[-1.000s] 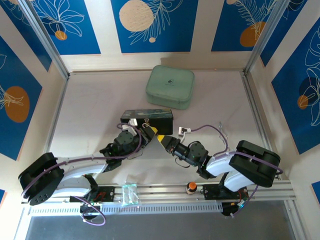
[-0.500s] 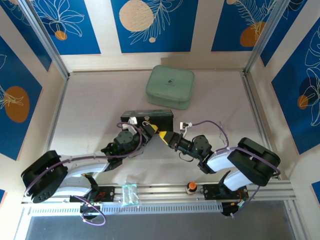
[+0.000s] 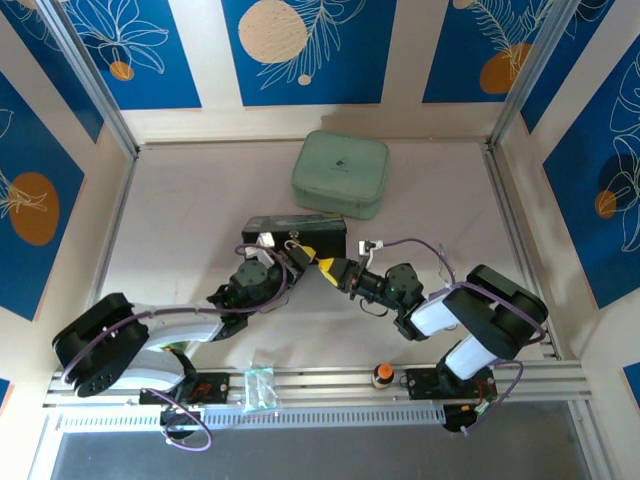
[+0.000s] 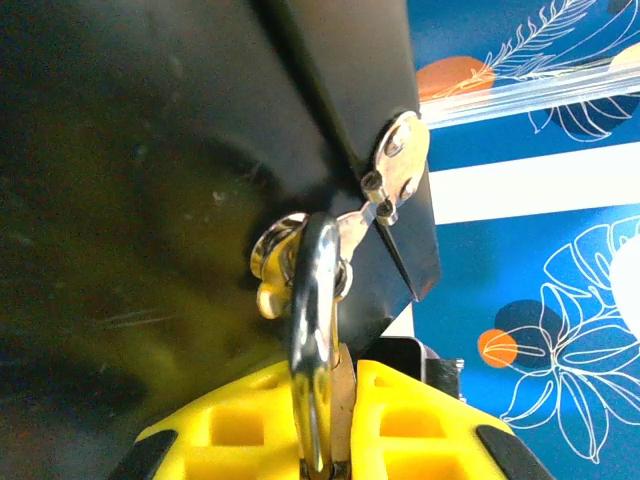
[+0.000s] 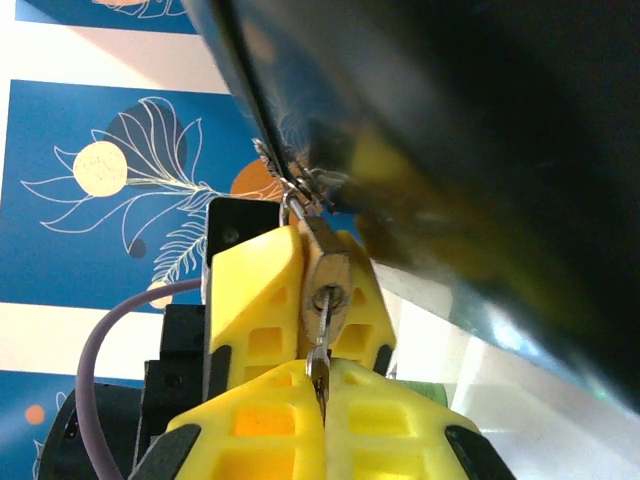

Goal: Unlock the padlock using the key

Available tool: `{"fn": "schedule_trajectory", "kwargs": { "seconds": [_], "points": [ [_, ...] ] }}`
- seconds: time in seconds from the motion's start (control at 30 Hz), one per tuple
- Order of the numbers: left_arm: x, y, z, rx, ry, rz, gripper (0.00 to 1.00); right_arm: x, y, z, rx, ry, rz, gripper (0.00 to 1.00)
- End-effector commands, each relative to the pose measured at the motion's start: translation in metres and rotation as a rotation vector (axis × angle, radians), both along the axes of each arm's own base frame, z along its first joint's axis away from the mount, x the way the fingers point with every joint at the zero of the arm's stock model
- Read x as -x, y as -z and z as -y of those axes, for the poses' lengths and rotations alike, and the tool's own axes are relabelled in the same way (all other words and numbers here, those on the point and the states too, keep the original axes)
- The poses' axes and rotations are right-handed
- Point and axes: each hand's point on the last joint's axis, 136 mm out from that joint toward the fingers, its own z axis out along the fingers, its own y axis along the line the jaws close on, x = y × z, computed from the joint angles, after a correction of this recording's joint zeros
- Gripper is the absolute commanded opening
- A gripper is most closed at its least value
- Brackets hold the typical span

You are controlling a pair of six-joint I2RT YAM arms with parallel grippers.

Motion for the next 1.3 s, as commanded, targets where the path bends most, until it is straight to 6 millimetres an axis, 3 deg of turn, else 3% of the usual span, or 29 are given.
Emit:
{"fn": "schedule_trajectory", "kwargs": {
  "seconds": [0.0,0.1,0.2,0.3,0.4,0.67,0.87,1.27],
  "points": [
    [0.023,-0.047,0.026,0.157,0.164,0.09,0.0,-0.007,0.015,-0.004,0.027,-0.015,-0.062,0.0],
    [0.024,-0.049,0.026,0.183,0.167,0.103,0.0,-0.006,0.014,-0.008,0.037,-0.027,-0.048,0.0],
    [0.025,-0.05,0.027,0.202,0.174,0.1,0.0,-0.013,0.024,0.0,0.046,-0.004,-0.073,0.0],
    [0.026,-0.042,0.029,0.164,0.183,0.085,0.0,-0.016,0.019,0.001,0.044,-0.015,-0.055,0.0],
    [0.027,-0.037,0.028,0.142,0.184,0.09,0.0,-0.014,0.027,-0.01,0.061,-0.067,-0.115,0.0],
    [0.032,-0.012,0.023,-0.024,0.211,0.106,0.0,-0.015,0.034,-0.012,0.017,-0.16,-0.19,0.0],
    [0.035,-0.019,0.026,-0.03,0.243,0.149,0.0,-0.015,0.038,-0.012,0.025,-0.176,-0.22,0.0],
    [0.038,-0.019,0.033,0.023,0.273,0.154,0.0,-0.02,0.028,-0.02,-0.001,-0.147,-0.185,0.0]
  ]
}}
